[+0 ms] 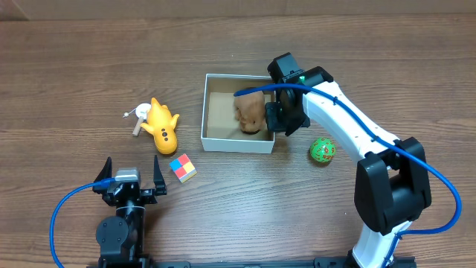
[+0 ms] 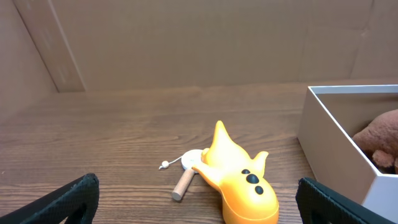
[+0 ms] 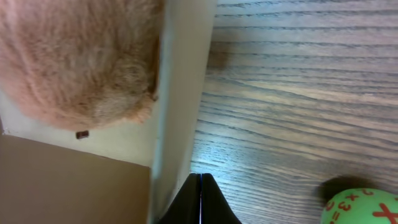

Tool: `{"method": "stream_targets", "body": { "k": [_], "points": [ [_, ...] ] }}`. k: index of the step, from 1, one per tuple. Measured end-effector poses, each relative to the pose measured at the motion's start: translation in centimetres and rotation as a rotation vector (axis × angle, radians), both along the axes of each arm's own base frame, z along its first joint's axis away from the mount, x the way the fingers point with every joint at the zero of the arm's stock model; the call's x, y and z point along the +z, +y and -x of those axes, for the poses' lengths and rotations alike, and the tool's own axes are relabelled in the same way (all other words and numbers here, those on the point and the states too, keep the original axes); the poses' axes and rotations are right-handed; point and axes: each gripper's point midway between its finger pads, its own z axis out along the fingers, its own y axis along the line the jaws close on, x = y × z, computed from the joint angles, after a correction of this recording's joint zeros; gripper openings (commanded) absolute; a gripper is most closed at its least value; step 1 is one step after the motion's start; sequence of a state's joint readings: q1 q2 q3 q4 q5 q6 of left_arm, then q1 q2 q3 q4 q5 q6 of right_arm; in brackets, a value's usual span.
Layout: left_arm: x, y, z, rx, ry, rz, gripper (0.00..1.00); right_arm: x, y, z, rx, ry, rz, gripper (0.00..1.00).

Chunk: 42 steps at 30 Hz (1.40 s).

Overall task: Pack container
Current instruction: 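Raise the right gripper out of the box and retract right, then reach the left gripper to the yellow toy and grasp it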

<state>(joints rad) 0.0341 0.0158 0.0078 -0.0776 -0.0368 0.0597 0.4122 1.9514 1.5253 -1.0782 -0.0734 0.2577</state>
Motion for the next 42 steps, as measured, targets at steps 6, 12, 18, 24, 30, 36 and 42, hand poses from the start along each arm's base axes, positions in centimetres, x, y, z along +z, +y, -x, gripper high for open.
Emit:
{"method": "stream_targets", "body": {
  "k": [6, 12, 18, 24, 30, 36, 42],
  "points": [
    [0.0, 0.0, 0.0, 0.0, 0.0, 0.0, 1.0, -0.1, -2.7, -1.0, -0.065, -0.002, 0.026, 0.56],
    [0.0, 0.0, 0.0, 0.0, 0.0, 0.0, 1.0, -0.1, -7.3, -2.2, -0.178, 0.007, 0.042, 0.86],
    [0.0, 0.0, 0.0, 0.0, 0.0, 0.0, 1.0, -0.1, -11.1, -2.7, -0.268, 0.016, 0.057, 0.97],
    [0.0, 0.0, 0.0, 0.0, 0.0, 0.0, 1.0, -0.1, -13.7, -3.9, -0.319, -0.019, 0.059, 1.0],
    [0.0, 0.0, 0.0, 0.0, 0.0, 0.0, 1.0, 0.0, -14.1, -4.1, -0.331, -0.029, 0.061, 1.0],
    [0.0, 0.0, 0.0, 0.0, 0.0, 0.0, 1.0, 0.0, -14.1, -4.1, -0.33, -0.029, 0.061, 1.0],
    [0.0, 0.0, 0.0, 0.0, 0.0, 0.0, 1.0, 0.0, -14.1, -4.2, -0.331, -0.032, 0.06, 1.0]
  ]
}}
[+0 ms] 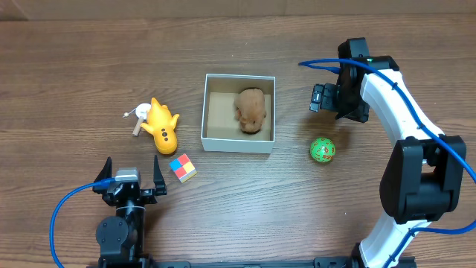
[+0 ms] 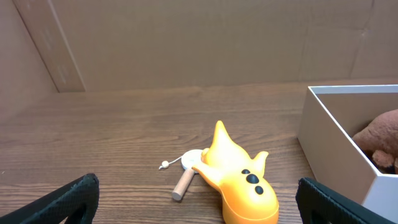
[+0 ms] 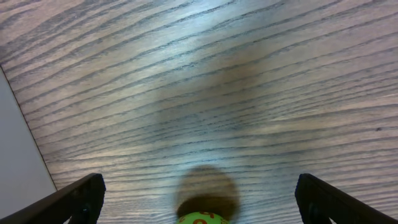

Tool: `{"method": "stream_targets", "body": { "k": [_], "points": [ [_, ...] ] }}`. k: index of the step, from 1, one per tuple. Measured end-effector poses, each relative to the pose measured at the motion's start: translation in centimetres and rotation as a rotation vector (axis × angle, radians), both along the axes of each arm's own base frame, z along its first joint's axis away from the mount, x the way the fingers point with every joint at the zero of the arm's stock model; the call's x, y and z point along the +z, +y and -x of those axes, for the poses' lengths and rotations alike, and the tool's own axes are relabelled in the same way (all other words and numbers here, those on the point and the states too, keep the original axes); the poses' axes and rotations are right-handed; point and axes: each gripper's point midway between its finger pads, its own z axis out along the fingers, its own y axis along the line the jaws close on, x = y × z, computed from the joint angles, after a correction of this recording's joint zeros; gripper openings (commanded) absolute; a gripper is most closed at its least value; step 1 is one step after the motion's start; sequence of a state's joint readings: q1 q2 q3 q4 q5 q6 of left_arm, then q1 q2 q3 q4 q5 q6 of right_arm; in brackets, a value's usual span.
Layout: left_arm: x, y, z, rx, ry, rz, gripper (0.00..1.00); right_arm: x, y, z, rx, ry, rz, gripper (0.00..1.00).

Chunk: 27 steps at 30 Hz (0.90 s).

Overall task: Pack container
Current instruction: 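Reach the left gripper to the yellow toy and grasp it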

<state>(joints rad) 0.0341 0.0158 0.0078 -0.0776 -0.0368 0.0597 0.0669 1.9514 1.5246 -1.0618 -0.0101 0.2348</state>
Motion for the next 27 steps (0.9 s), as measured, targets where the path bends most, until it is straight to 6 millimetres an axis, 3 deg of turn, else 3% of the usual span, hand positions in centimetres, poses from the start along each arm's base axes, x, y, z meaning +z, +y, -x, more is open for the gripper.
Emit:
{"method": "stream_targets", "body": {
  "k": [18, 27],
  "points": [
    [0.0, -0.1, 0.0, -0.008, -0.001, 0.001, 1.0, 0.0, 0.0, -0.1, 0.0, -0.002, 0.0, 1.0],
    [0.2, -3.8, 0.3, -0.213, 0.015, 0.073, 1.0, 0.0, 0.0, -0.1, 0.0, -0.003, 0.0, 1.0]
  ]
}}
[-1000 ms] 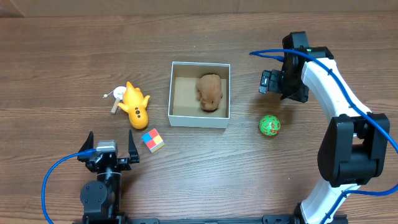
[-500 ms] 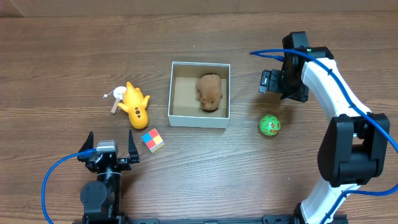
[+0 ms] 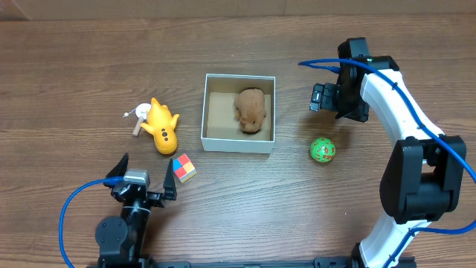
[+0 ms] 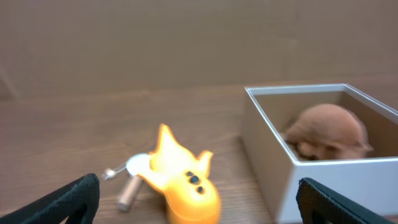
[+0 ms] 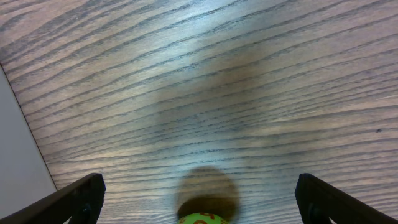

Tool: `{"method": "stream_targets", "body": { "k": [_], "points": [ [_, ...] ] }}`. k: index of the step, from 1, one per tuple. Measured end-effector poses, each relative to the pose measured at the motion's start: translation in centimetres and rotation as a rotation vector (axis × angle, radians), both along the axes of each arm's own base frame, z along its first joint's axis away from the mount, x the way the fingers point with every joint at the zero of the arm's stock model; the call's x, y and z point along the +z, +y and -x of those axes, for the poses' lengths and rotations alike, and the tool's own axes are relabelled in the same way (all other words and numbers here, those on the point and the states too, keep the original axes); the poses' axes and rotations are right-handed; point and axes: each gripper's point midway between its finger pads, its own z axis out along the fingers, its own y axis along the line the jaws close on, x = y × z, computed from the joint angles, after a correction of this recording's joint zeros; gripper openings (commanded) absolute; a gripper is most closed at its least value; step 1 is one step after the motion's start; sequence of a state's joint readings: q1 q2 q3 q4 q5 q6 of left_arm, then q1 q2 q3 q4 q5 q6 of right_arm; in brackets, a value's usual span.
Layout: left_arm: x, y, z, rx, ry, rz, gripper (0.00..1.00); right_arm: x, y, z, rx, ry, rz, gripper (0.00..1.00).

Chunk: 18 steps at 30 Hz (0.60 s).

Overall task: Pack container
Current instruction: 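Reach the left gripper to the yellow toy and grasp it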

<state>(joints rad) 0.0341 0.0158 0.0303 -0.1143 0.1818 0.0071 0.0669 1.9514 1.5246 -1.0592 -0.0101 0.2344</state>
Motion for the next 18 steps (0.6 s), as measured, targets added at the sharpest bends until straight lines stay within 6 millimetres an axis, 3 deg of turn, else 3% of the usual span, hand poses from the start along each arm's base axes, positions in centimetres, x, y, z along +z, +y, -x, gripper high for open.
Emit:
{"method": "stream_targets", "body": {
  "k": [3, 6, 10, 12, 14, 16, 18],
  "points": [
    [0.4, -0.5, 0.6, -0.025, 0.055, 0.032, 1.0, 0.0, 0.0, 0.0, 0.0, 0.0, 0.0, 1.0],
    [3.1, -0.5, 1.1, -0.024, 0.086, 0.037, 1.0, 0.0, 0.0, 0.0, 0.0, -0.002, 0.0, 1.0],
    [8.6, -0.4, 0.7, -0.019, 0.156, 0.029, 1.0, 0.0, 0.0, 0.0, 0.0, 0.0, 0.0, 1.0],
    [11.6, -0.3, -0.9, -0.021, 0.242, 0.007, 1.0, 0.0, 0.0, 0.0, 0.0, 0.0, 0.0, 1.0],
    [11.3, -0.2, -1.5, -0.024, 0.413, -0.017, 1.0, -0.1, 0.0, 0.1, 0.0, 0.002, 0.0, 1.0],
    [12.0, 0.0, -3.3, -0.03, 0.509, -0.036, 1.0, -0.1, 0.0, 0.1, 0.0, 0.002, 0.001, 1.0],
    [11.5, 0.1, -5.0, -0.038, 0.639, -0.048, 1.0, -0.2, 0.0, 0.2, 0.0, 0.005, 0.001, 1.0]
  ]
}}
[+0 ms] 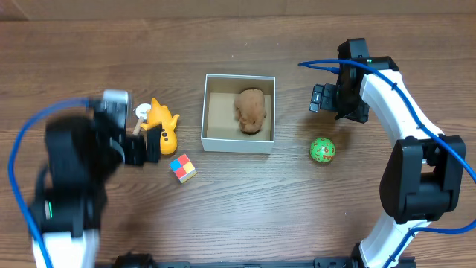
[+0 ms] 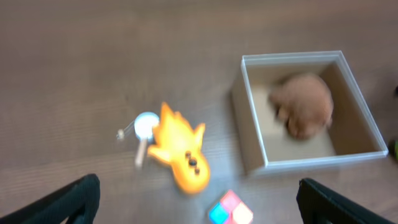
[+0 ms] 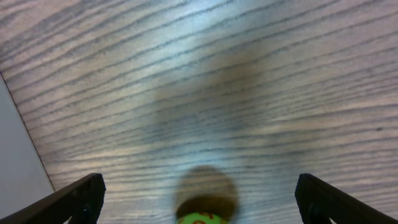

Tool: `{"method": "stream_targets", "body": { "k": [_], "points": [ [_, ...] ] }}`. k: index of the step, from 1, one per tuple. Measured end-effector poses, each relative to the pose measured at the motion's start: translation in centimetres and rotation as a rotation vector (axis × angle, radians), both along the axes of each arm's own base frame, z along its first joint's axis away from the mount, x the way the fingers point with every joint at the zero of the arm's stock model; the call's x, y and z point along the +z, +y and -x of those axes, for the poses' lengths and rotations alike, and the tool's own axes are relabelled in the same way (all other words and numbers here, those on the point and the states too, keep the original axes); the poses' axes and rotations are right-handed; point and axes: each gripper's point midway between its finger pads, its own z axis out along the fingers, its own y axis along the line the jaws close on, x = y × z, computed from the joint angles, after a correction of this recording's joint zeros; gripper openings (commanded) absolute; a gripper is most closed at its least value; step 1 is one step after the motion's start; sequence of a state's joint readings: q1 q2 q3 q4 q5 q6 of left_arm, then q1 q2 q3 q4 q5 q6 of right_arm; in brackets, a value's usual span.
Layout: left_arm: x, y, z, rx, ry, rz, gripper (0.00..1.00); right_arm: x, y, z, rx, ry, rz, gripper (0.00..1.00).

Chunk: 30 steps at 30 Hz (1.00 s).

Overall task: Pack container
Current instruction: 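Reach the left gripper to the yellow toy and grasp it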

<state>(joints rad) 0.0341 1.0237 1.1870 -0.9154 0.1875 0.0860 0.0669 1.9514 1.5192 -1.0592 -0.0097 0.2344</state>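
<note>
A white box point(image 1: 238, 144) holds a brown plush toy point(image 1: 251, 110). Left of it lie a yellow toy point(image 1: 161, 126) and a colourful cube point(image 1: 182, 168). A green ball point(image 1: 322, 150) rests right of the box. My left gripper point(image 1: 141, 147), blurred, hangs open high over the yellow toy point(image 2: 180, 149) and the cube point(image 2: 230, 210), with the box point(image 2: 249, 146) and plush point(image 2: 303, 112) in its view. My right gripper point(image 1: 331, 100) stands open right of the box, with nothing between its fingers. The ball point(image 3: 200, 219) sits at the bottom edge of its view.
A small white disc with a wooden stick point(image 2: 144, 127) lies against the yellow toy's far left side. Bare wooden table lies all round. The left arm's blue cable loops at the left edge.
My left arm has gone from low at the table's front edge to high over the yellow toy and cube, its camera now looking down. The right arm has not moved.
My right gripper was shut at the box's right wall, beside the plush toy inside. Then it stood open to the right of the box, above the ball, and stayed there. My left arm rested at the front, then turned toward the box, and now hangs over the toys.
</note>
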Motion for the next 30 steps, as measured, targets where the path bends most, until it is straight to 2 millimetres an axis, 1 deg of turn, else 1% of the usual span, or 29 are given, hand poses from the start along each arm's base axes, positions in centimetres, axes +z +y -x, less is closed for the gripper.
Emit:
{"method": "stream_targets", "body": {
  "k": [3, 5, 6, 8, 11, 14, 16, 18, 20, 23, 26, 28, 30],
  "points": [
    [-2.0, -0.1, -2.1, -0.021, 0.199, 0.005, 1.0, 0.0, 0.0, 0.0, 0.0, 0.0, 0.0, 1.0],
    [-3.2, -0.3, -3.3, -0.033, 0.274, 0.016, 1.0, 0.0, 0.0, 0.0, 0.0, 0.001, 0.0, 1.0],
    [-4.0, -0.5, -4.1, -0.039, 0.308, 0.025, 1.0, 0.0, 0.0, 0.0, 0.0, 0.0, 0.0, 1.0],
    [-5.9, -0.8, -5.0, -0.051, 0.375, 0.045, 1.0, 0.0, 0.0, 0.0, 0.0, 0.001, 0.0, 1.0],
    [-8.9, -1.5, -5.0, -0.073, 0.499, 0.092, 1.0, 0.0, 0.0, 0.0, 0.0, 0.0, 0.0, 1.0],
    [-11.3, -2.0, -5.2, -0.07, 0.587, 0.135, 1.0, 0.0, 0.0, 0.0, 0.0, 0.001, 0.0, 1.0],
    [-12.6, -2.0, -5.4, -0.033, 0.633, 0.158, 1.0, 0.0, 0.0, 0.0, 0.0, 0.0, 0.0, 1.0],
    [-13.5, -1.6, -5.6, 0.032, 0.664, 0.157, 1.0, 0.0, 0.0, 0.0, 0.0, 0.001, 0.0, 1.0],
    [-14.3, -0.7, -5.9, 0.125, 0.684, 0.125, 1.0, 0.0, 0.0, 0.0, 0.0, 0.0, 0.0, 1.0],
    [-14.7, 0.0, -6.1, 0.216, 0.685, 0.082, 1.0, 0.0, 0.0, 0.0, 0.0, 0.001, 0.0, 1.0],
    [-14.7, -0.2, -6.7, 0.269, 0.659, 0.066, 1.0, 0.0, 0.0, 0.0, 0.0, 0.001, 0.0, 1.0],
    [-14.7, -0.5, -7.6, 0.288, 0.619, 0.064, 1.0, 0.0, 0.0, 0.0, 0.0, 0.001, 0.0, 1.0],
    [-15.2, -0.9, -8.1, 0.301, 0.594, 0.069, 1.0, 0.0, 0.0, 0.0, 0.0, 0.001, 0.0, 1.0]
  ]
}}
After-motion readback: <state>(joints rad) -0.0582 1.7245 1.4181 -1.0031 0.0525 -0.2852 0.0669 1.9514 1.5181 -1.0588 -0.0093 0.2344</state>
